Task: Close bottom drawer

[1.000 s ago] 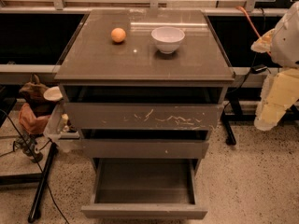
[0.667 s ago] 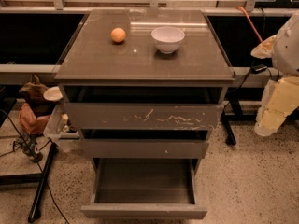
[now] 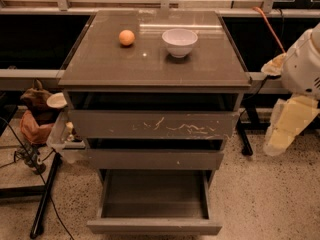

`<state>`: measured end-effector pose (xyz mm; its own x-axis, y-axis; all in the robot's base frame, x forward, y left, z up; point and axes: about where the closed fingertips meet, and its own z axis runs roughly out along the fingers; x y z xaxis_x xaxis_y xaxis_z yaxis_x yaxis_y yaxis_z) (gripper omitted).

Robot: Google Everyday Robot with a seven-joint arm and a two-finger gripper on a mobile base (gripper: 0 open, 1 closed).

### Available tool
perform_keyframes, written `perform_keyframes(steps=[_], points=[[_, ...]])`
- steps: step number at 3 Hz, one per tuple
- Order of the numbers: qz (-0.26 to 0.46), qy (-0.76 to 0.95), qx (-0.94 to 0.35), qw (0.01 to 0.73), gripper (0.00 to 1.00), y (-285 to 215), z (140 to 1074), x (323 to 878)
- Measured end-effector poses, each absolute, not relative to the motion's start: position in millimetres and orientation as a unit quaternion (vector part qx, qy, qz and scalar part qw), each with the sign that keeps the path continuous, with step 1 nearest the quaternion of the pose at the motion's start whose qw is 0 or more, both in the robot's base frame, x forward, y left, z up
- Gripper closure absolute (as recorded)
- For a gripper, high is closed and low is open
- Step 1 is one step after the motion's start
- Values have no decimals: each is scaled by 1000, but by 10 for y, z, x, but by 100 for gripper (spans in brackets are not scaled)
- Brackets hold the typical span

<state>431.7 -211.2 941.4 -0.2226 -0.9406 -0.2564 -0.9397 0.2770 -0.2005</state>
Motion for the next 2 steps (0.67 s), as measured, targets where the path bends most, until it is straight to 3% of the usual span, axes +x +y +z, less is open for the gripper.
perform_keyframes(steps=[2], points=[[74, 781, -591, 190, 0, -1952, 7894, 4141]])
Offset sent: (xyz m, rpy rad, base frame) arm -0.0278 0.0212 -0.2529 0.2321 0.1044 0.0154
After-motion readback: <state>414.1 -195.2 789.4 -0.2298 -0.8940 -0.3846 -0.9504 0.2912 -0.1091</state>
